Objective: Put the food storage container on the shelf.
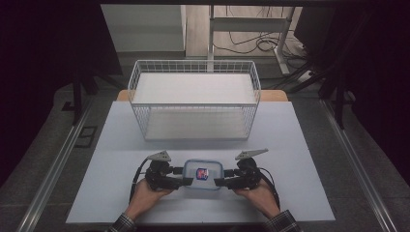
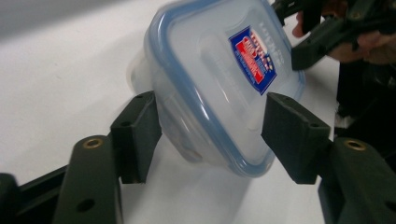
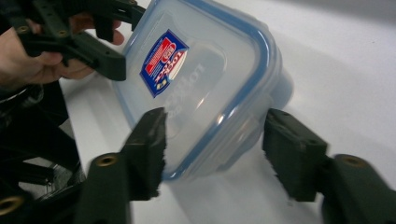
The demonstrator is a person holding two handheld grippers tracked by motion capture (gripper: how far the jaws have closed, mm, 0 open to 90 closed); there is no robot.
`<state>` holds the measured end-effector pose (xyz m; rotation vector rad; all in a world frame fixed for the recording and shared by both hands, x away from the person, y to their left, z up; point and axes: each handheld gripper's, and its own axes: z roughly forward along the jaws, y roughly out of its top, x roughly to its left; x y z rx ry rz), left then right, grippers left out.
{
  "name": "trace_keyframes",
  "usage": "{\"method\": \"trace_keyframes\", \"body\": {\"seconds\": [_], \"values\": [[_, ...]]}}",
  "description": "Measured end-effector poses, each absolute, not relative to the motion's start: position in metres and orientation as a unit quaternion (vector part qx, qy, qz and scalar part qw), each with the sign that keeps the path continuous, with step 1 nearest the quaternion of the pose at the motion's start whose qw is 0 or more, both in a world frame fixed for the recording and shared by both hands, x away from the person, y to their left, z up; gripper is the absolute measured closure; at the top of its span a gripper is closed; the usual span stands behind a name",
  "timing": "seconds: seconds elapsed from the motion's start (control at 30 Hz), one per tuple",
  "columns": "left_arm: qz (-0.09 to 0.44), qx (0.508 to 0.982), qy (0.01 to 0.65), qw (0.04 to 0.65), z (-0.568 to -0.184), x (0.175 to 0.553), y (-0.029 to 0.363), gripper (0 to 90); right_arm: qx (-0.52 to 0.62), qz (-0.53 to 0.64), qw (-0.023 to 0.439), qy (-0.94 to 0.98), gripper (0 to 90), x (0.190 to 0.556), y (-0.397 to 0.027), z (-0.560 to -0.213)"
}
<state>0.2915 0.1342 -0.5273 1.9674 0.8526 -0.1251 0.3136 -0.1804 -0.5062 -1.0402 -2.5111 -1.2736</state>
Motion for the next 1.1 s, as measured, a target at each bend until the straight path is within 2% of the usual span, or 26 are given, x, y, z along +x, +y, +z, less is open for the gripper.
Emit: {"method": "trace_keyframes", "body": {"seconds": [0.03, 0.1, 0.17, 0.37, 0.67, 0.93, 1.1], "values": [[-0.051, 0.805, 0.349, 0.477, -0.527, 0.292, 0.134, 39.4, -0.346, -0.423, 0.070, -0.835, 44.2, 0.314, -0.180, -0.506], [-0.063, 0.796, 0.354, 0.488, -0.526, 0.288, 0.140, 45.2, -0.348, -0.430, 0.082, -0.829, 51.3, 0.313, -0.185, -0.504], [-0.071, 0.791, 0.355, 0.493, -0.527, 0.287, 0.143, 49.7, -0.349, -0.433, 0.092, -0.826, 53.3, 0.313, -0.187, -0.504], [-0.084, 0.787, 0.355, 0.498, -0.527, 0.282, 0.148, 55.1, -0.352, -0.440, 0.106, -0.820, 55.5, 0.309, -0.190, -0.507], [-0.095, 0.771, 0.364, 0.513, -0.533, 0.278, 0.151, 57.0, -0.355, -0.447, 0.108, -0.814, 55.7, 0.306, -0.190, -0.507], [-0.117, 0.761, 0.363, 0.525, -0.538, 0.282, 0.156, 58.0, -0.352, -0.465, 0.132, -0.801, 58.3, 0.310, -0.194, -0.510], [-0.114, 0.762, 0.360, 0.525, -0.536, 0.282, 0.156, 58.0, -0.350, -0.464, 0.120, -0.805, 58.2, 0.309, -0.192, -0.507]]}}
